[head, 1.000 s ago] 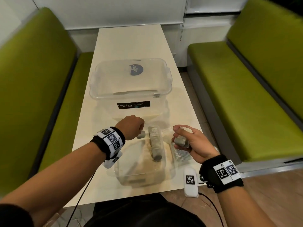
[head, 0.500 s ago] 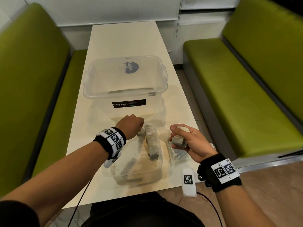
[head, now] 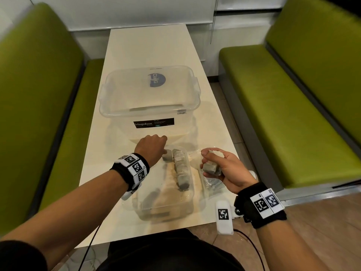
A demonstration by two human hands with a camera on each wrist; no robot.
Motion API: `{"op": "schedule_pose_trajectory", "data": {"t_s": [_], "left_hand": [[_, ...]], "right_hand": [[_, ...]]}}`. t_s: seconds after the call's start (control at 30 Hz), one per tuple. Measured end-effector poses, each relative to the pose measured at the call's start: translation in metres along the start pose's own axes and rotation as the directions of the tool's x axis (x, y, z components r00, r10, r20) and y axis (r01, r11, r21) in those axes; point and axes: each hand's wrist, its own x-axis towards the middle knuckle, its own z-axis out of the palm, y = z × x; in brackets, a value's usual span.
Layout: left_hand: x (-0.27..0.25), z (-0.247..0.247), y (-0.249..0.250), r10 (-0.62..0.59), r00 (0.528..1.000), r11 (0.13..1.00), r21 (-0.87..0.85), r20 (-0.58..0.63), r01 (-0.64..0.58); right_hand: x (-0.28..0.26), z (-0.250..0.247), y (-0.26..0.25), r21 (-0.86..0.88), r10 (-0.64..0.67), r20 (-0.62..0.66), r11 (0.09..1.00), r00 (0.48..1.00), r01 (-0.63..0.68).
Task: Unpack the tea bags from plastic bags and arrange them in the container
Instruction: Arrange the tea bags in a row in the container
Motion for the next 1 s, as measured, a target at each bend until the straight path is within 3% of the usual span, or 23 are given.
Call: {"op": "schedule_pose_trajectory", "data": {"t_s": [0.23, 0.37, 0.43, 0.57, 0.63, 0.8, 1.0], "left_hand": [[-0.013, -0.008, -0.007, -0.086, 0.994, 0.986, -0.137, 0.071, 0.095], [-0.027, -0.023, -0.012, -0.084, 0.995, 0.912, -0.397, 0.061, 0.102], [-0.038, -0.036, -0.012, -0.035, 0.999, 0.805, -0.592, 0.032, 0.047], [-0.065, -0.062, -0.001, 0.064, 0.998, 0.437, -0.898, -0.02, -0.046], [-0.074, -0.067, 0.004, 0.133, 0.99, 0.37, -0.923, -0.056, -0.102], [-0.082, -0.066, 0.009, 0.192, 0.977, 0.416, -0.894, -0.094, -0.168], [-0.084, -0.07, 0.002, 0.12, 0.986, 0.437, -0.886, -0.113, -0.155]], "right_hand": [[0.003, -0.001, 0.004, 0.079, 0.023, 0.079, 0.996, 0.997, -0.029], [0.002, 0.004, 0.004, 0.069, 0.001, 0.148, 0.998, 0.989, -0.011], [0.001, 0.008, 0.005, 0.061, -0.007, 0.187, 0.998, 0.982, -0.004], [-0.002, 0.016, 0.005, -0.036, 0.024, 0.276, 0.999, 0.961, -0.014], [-0.003, 0.021, 0.004, -0.115, 0.06, 0.321, 0.993, 0.945, -0.024], [-0.003, 0.033, 0.002, -0.292, 0.092, 0.351, 0.956, 0.932, 0.016], [-0.005, 0.043, -0.001, -0.256, 0.067, 0.317, 0.966, 0.946, 0.018]]}}
